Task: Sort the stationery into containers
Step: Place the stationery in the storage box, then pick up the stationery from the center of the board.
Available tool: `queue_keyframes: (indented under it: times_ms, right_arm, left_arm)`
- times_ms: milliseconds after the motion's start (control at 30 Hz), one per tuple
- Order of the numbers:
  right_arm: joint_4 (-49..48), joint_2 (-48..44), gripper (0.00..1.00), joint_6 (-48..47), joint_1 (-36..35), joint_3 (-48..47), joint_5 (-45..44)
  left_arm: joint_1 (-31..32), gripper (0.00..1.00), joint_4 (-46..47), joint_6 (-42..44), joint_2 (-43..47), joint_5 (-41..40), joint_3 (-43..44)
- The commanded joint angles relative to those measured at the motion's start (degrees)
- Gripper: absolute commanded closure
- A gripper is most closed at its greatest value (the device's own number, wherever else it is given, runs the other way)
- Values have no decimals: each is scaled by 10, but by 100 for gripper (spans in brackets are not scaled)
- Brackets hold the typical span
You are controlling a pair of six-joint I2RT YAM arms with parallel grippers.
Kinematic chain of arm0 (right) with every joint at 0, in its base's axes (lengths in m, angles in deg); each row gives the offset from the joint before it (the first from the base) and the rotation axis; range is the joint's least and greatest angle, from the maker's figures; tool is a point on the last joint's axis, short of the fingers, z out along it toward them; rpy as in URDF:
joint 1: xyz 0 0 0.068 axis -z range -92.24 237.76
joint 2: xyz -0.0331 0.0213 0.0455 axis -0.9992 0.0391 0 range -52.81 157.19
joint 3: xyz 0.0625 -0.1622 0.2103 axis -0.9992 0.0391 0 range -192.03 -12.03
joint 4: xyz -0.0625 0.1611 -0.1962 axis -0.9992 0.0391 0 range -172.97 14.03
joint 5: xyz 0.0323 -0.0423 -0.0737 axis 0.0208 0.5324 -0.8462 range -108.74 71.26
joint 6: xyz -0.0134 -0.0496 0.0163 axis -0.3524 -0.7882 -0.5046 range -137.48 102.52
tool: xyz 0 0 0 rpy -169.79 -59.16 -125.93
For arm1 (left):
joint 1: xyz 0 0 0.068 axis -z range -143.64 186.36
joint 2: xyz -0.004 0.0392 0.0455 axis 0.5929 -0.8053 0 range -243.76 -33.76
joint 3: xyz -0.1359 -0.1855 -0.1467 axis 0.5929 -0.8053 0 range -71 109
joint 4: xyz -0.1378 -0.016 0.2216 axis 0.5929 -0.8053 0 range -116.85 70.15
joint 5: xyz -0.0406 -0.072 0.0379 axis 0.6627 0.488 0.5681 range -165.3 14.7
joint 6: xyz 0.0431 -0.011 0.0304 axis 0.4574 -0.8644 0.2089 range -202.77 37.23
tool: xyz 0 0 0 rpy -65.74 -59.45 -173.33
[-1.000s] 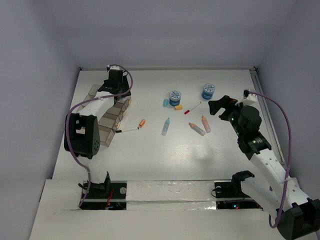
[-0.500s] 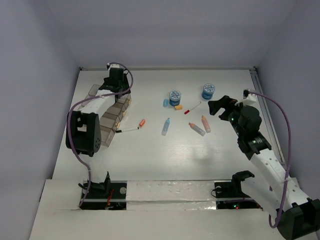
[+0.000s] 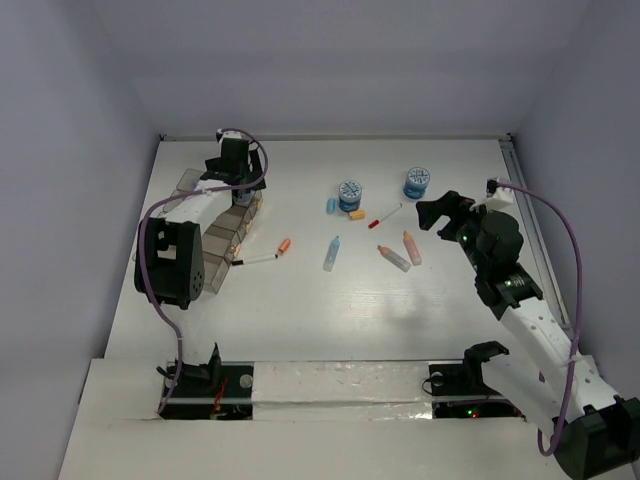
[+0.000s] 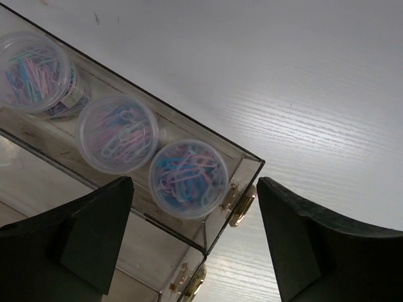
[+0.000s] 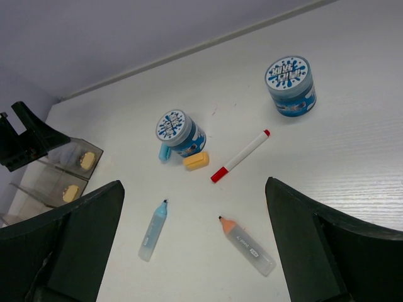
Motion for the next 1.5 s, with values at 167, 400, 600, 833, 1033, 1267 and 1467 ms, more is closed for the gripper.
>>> queue_keyframes:
  times_ms: [167,400,600,833,1033,1267,1467]
  right_arm:
    - [-34,4,0,-4,-3,-4,12]
    - [-34,3,0,-3,-3,-3,11]
    - [-33,1,0,0,-3,-2,5]
    - [-34,4,0,-2,-3,-3,13]
    - [-34,3,0,-2,-3,-2,11]
    - [-34,3,0,-3,-3,-3,13]
    - [-31,8,0,-4,-3,-7,13]
  left_arm:
    - [20,17,13,9,49,-12,20]
    - [177,10,28,9,101,-36,33]
    - [258,2,42,-22,32,13,101]
    - [283,1,-2,-3,-103,38,227]
    - [283,1,-47,6,-180,13,316]
    - [283,7,-52,10,-225,23,334]
    - [289,10,-50,13,-243,12,334]
